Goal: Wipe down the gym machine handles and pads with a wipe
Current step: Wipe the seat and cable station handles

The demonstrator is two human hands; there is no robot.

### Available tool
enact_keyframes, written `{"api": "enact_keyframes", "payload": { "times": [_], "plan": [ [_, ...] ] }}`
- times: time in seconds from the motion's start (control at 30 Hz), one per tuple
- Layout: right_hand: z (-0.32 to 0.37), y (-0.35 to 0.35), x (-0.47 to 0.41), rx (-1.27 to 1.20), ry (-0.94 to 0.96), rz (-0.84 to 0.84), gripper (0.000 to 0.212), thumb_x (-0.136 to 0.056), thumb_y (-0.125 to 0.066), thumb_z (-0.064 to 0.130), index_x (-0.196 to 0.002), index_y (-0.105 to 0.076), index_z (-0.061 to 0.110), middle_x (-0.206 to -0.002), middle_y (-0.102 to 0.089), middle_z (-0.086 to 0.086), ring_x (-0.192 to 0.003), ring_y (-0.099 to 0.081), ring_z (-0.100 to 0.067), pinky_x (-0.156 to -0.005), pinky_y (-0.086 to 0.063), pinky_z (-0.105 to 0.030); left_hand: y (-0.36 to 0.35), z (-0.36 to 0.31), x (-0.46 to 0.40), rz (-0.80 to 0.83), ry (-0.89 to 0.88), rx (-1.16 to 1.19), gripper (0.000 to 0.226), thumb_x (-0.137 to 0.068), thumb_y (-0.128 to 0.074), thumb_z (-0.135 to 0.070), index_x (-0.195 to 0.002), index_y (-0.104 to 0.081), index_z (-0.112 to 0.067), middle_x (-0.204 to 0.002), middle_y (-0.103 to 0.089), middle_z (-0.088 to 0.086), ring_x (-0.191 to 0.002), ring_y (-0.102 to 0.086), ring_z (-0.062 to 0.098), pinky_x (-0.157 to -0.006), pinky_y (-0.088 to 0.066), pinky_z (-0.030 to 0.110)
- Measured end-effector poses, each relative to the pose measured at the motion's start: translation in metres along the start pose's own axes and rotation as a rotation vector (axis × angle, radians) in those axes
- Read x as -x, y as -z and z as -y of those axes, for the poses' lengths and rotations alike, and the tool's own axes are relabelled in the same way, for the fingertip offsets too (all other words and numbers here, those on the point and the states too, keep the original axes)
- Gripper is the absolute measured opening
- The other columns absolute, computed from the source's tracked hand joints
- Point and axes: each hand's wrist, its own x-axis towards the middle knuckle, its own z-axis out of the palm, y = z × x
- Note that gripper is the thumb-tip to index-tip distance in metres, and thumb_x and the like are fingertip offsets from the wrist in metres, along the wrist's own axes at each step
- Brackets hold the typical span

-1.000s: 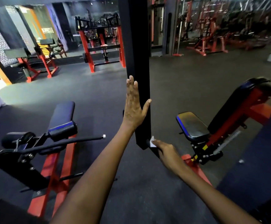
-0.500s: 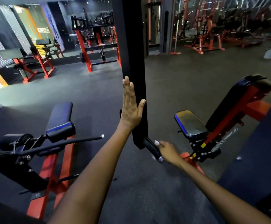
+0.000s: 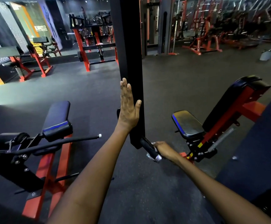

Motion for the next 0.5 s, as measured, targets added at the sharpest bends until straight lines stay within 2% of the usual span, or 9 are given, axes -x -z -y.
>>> {"api": "enact_keyframes", "payload": {
  "times": [0.1, 0.2, 0.3, 0.4, 0.47, 0.5],
  "plan": [
    [0.005, 0.006, -0.008, -0.031, 0.005, 0.024, 0.025, -0.092, -0.041, 0.009, -0.074, -0.057, 0.003, -0.081, -0.066, -0.025, -0.071, -0.055, -0.021, -0.06, -0.04, -0.028, 0.0, 0.0, 0.0, 0.01, 0.008, 0.003, 0.072, -0.102, -0.035, -0.023, -0.151, 0.016, -0.031, -0.157, 0.022, -0.016, -0.147, 0.015, 0.013, -0.121, 0.001, 0.036],
    [0.018, -0.005, -0.022, -0.168, 0.041, -0.072, 0.026, -0.089, -0.042, 0.012, -0.07, -0.057, 0.004, -0.068, -0.063, -0.018, -0.065, -0.058, -0.022, -0.06, -0.042, -0.029, -0.003, -0.003, 0.0, 0.005, 0.022, 0.016, 0.068, -0.103, -0.032, -0.026, -0.151, 0.016, -0.033, -0.157, 0.022, -0.018, -0.147, 0.016, 0.011, -0.121, 0.002, 0.034],
    [0.012, -0.012, -0.025, -0.254, -0.003, 0.004, 0.035, -0.092, -0.038, 0.021, -0.071, -0.059, 0.002, -0.068, -0.065, -0.021, -0.06, -0.059, -0.026, -0.06, -0.043, -0.032, -0.003, -0.003, 0.001, -0.005, 0.029, 0.015, 0.075, -0.1, -0.037, -0.018, -0.151, 0.016, -0.034, -0.157, 0.022, -0.018, -0.147, 0.016, 0.01, -0.121, 0.002, 0.033],
    [-0.002, 0.002, -0.007, -0.083, -0.027, 0.064, 0.05, -0.099, -0.036, 0.033, -0.084, -0.068, -0.002, -0.081, -0.071, -0.017, -0.071, -0.062, -0.02, -0.071, -0.045, -0.032, -0.002, -0.002, 0.001, 0.004, 0.019, 0.027, 0.07, -0.103, -0.034, -0.023, -0.151, 0.016, -0.033, -0.157, 0.022, -0.018, -0.147, 0.016, 0.01, -0.121, 0.002, 0.033],
    [-0.009, 0.014, 0.003, 0.037, -0.019, 0.092, 0.05, -0.1, -0.037, 0.034, -0.085, -0.07, -0.001, -0.079, -0.069, -0.012, -0.068, -0.059, -0.016, -0.065, -0.043, -0.026, -0.002, -0.001, 0.002, 0.01, 0.018, 0.028, 0.068, -0.103, -0.031, -0.026, -0.151, 0.016, -0.033, -0.157, 0.022, -0.018, -0.147, 0.016, 0.01, -0.121, 0.002, 0.034],
    [-0.009, 0.018, 0.004, 0.099, 0.007, 0.045, 0.043, -0.099, -0.041, 0.031, -0.08, -0.068, 0.004, -0.077, -0.066, -0.01, -0.068, -0.058, -0.016, -0.063, -0.042, -0.026, -0.003, -0.001, 0.003, 0.01, 0.02, 0.026, 0.068, -0.103, -0.031, -0.025, -0.151, 0.016, -0.034, -0.157, 0.022, -0.018, -0.147, 0.016, 0.011, -0.121, 0.002, 0.034]
  ]
}}
